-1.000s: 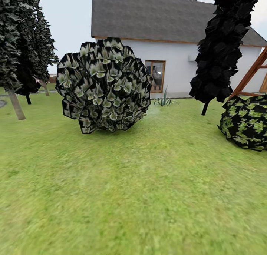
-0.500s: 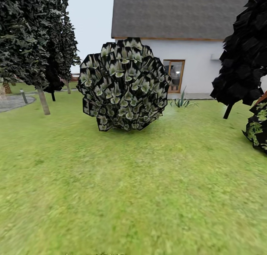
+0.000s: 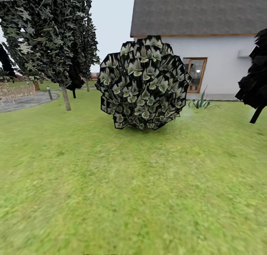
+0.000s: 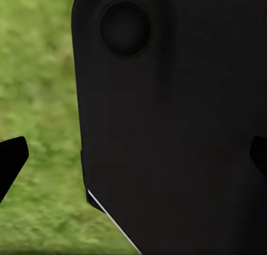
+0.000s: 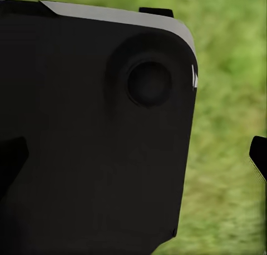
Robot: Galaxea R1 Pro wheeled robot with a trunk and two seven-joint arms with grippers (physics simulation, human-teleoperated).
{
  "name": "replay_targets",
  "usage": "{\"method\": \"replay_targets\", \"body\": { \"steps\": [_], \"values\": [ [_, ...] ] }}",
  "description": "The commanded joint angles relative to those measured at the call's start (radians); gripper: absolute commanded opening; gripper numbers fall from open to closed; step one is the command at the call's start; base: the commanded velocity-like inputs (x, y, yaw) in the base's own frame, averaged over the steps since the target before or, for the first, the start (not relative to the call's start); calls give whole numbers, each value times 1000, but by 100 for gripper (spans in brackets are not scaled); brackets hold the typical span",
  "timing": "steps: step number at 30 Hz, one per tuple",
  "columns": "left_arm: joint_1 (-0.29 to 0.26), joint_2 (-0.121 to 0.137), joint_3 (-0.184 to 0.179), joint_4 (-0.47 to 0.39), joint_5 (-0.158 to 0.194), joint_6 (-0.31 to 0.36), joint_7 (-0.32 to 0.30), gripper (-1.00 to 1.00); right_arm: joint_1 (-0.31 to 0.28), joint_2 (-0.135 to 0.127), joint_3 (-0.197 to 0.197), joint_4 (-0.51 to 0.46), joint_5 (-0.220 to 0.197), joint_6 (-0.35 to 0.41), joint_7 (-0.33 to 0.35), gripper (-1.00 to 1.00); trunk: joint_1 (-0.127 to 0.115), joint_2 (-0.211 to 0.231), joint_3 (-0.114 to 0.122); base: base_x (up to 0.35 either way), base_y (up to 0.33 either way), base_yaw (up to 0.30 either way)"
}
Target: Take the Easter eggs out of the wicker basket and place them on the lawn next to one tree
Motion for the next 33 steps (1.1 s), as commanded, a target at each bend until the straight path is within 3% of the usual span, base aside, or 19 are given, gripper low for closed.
{"method": "replay_targets", "body": {
  "steps": [1,33],
  "values": [
    [0,0,0,-1,0,0,0,100,0,0,3,0,2,-1,-1,100,0,0,-1,0,0,294],
    [0,0,0,-1,1,0,0,100,0,0,3,-1,3,-1,-1,100,0,0,-20,0,0,294]
  ]
}}
